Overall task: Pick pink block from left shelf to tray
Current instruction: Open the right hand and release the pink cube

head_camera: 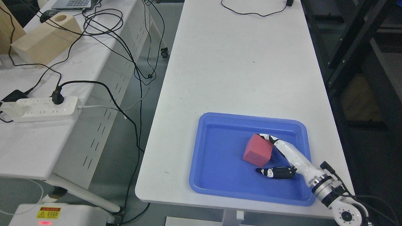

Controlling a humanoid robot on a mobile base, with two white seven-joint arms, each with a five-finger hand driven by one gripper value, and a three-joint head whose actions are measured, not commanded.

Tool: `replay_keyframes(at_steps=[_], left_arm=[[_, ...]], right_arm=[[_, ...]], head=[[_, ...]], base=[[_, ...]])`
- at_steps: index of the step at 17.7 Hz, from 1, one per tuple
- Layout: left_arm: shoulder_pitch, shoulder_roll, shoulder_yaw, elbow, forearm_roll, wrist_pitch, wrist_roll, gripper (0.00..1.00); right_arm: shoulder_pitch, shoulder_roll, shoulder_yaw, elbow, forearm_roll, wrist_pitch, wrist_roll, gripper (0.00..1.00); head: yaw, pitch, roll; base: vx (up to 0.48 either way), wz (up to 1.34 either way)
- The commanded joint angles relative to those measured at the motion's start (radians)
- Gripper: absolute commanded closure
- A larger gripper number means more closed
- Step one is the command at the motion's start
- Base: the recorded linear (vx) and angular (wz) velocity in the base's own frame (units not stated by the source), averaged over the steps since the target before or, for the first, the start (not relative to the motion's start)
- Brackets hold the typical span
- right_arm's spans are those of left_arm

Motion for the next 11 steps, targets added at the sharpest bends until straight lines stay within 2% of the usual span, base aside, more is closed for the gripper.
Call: replay_keyframes(at_steps=[1, 5, 8, 11], left_arm=[[0.02, 0.017, 0.0, -0.017, 0.0, 0.001, 0.0, 0.0], [0.02, 0.017, 0.0, -0.017, 0.0, 0.001, 0.0, 0.0], [0.02, 0.017, 0.0, -0.017, 0.0, 0.001, 0.0, 0.0], [0.02, 0.017, 0.0, -0.017, 0.0, 0.001, 0.0, 0.0]], right_arm=[[0.01, -0.015, -0.069, -0.012, -0.261, -0.015, -0.03, 0.17], [0.013, -0.006, -0.069, -0.034, -0.335, -0.034, -0.03, 0.01], [0.012, 0.026, -0.089, -0.035, -0.404, -0.083, -0.055, 0.01], [0.012, 0.033, -0.096, -0.035, -0.466, -0.099, -0.193, 0.01]], head=[[0.0, 0.0, 0.0], [0.0, 0.0, 0.0], [0.0, 0.0, 0.0], [0.0, 0.0, 0.0]], base=[[0.0, 0.0], [0.0, 0.0], [0.0, 0.0], [0.0, 0.0]])
